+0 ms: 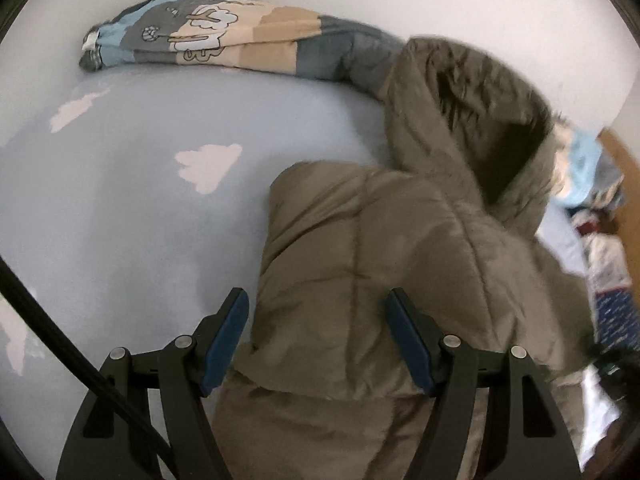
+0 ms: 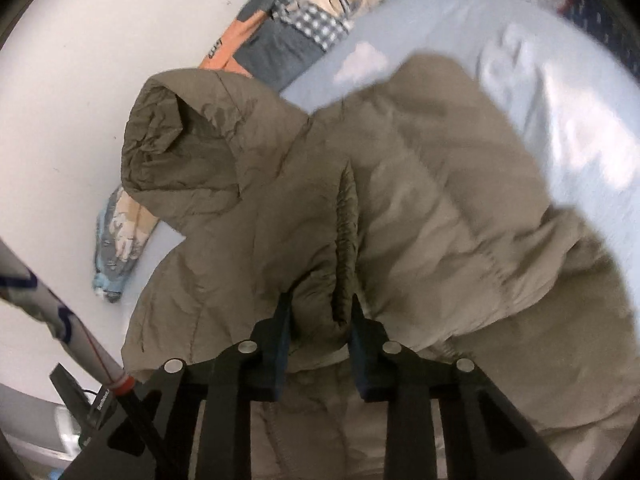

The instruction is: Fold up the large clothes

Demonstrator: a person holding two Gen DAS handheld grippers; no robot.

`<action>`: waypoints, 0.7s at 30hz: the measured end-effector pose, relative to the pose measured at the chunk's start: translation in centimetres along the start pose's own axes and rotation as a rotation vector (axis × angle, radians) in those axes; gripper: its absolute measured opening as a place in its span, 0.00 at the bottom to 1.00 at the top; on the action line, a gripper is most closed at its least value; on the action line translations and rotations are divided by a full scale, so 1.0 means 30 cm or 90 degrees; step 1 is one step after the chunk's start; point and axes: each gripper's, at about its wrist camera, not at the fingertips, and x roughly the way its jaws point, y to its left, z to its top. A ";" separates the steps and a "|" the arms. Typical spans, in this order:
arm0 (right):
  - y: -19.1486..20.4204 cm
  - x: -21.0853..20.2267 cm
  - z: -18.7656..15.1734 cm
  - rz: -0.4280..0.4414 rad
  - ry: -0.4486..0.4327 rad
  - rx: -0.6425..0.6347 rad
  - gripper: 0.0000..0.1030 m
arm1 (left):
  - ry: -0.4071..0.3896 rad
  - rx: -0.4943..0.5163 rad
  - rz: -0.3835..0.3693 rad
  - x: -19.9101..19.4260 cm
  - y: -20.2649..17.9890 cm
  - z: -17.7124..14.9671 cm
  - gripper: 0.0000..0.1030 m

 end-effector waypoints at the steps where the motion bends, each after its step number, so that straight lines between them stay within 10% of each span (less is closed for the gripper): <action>1: 0.004 -0.027 0.003 -0.017 -0.021 -0.013 0.24 | 0.005 0.007 0.003 0.006 -0.002 -0.006 0.68; 5: 0.040 -0.099 0.013 -0.128 -0.086 -0.075 0.24 | 0.026 0.044 0.034 0.036 -0.032 -0.032 0.69; 13: -0.056 0.015 0.011 -0.163 0.000 -0.046 0.30 | 0.034 0.065 0.062 0.032 -0.032 -0.040 0.72; 17: -0.063 -0.050 0.034 -0.173 -0.019 -0.017 0.56 | -0.040 0.063 0.075 -0.057 -0.041 -0.020 0.72; 21: -0.026 -0.156 0.035 -0.222 -0.110 -0.028 0.56 | -0.117 0.084 0.066 -0.144 -0.082 -0.019 0.72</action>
